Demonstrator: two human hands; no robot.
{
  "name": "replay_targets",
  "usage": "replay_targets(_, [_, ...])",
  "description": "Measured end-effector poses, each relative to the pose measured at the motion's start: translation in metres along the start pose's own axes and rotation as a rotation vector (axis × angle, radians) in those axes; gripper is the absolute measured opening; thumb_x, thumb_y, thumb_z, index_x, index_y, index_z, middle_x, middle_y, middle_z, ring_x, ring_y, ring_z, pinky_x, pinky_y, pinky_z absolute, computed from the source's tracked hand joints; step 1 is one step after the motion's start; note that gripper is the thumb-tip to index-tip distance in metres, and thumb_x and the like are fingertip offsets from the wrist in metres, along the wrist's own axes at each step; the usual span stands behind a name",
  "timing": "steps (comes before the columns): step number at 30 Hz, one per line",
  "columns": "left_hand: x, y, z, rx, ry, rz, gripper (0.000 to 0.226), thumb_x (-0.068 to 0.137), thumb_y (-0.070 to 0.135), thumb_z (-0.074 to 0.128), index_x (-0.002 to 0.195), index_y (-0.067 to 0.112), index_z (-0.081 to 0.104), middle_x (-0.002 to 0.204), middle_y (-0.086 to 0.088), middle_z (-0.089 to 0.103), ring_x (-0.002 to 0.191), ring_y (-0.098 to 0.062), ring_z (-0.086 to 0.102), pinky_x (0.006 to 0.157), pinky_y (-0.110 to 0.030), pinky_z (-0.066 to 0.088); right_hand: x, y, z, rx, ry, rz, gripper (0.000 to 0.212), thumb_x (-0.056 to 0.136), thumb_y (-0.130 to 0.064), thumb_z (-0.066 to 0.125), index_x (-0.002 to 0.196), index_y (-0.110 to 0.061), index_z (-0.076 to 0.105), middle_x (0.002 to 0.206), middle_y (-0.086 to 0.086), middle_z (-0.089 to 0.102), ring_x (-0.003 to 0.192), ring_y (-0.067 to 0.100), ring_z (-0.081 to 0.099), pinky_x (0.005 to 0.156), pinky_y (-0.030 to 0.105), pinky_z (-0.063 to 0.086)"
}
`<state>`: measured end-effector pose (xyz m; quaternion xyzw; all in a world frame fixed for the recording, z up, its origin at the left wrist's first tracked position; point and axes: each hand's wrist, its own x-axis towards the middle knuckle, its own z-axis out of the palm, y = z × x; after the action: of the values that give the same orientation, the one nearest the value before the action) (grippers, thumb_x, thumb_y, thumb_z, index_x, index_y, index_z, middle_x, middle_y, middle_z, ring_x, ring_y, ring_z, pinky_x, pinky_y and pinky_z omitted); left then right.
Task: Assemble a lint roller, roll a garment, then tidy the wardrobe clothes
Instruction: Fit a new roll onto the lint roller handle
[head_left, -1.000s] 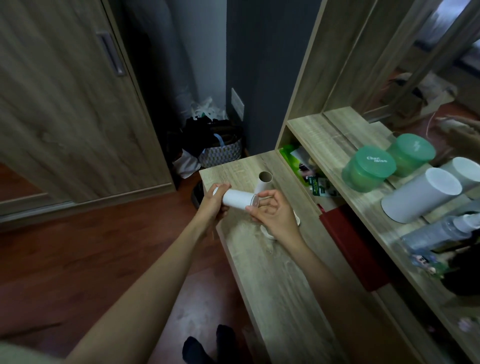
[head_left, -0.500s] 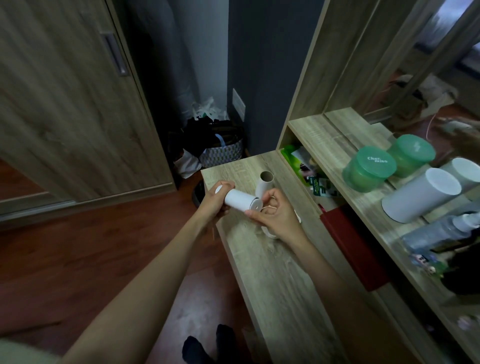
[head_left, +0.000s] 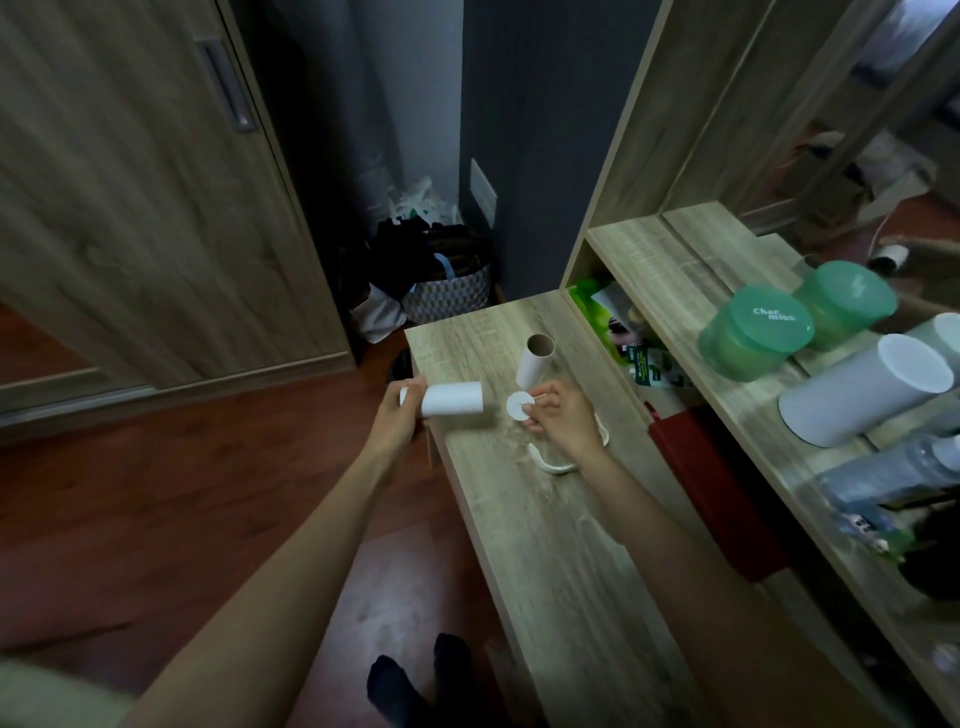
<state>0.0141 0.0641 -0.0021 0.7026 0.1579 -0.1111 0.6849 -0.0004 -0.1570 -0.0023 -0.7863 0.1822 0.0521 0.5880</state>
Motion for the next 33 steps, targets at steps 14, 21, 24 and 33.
replay_targets(14, [0.005,-0.003,-0.030,-0.001,-0.076,0.030,0.029,0.099,0.027,0.057,0.121,0.009,0.057,0.107,-0.001,0.057,0.079,-0.011,0.060,0.085,-0.035,0.053,0.029,0.035,0.019,-0.356,0.145,-0.013,0.012,0.078,-0.022,0.073,0.086,-0.013,0.074,0.089,0.004,0.073,0.084,0.022,0.068,0.076,0.036,0.054])
replay_targets(21, [-0.004,0.008,-0.022,0.078,-0.199,0.117,0.017,0.100,0.023,0.055,0.114,0.015,0.058,0.112,-0.005,0.057,0.090,-0.016,0.060,0.083,-0.032,0.056,-0.023,-0.022,0.025,0.200,-0.071,-0.052,0.015,0.092,-0.026,0.060,0.105,-0.022,0.067,0.096,0.000,0.068,0.087,0.014,0.068,0.068,0.033,0.058])
replay_targets(24, [-0.011,0.013,-0.013,0.089,-0.267,0.151,0.020,0.100,0.023,0.054,0.118,0.014,0.057,0.118,-0.008,0.056,0.092,-0.017,0.061,0.079,-0.024,0.059,-0.039,-0.037,0.027,0.313,-0.178,0.030,0.027,0.092,-0.031,0.059,0.117,-0.022,0.062,0.109,-0.004,0.061,0.102,0.018,0.063,0.072,0.035,0.060])
replay_targets(33, [-0.018,0.026,0.005,0.076,-0.380,0.158,0.021,0.097,0.022,0.060,0.117,0.024,0.066,0.117,-0.008,0.061,0.090,-0.010,0.067,0.078,-0.020,0.055,-0.043,-0.040,0.010,0.539,-0.038,0.042,0.014,0.092,-0.016,0.061,0.105,-0.012,0.062,0.112,0.019,0.060,0.102,0.028,0.064,0.073,0.029,0.060])
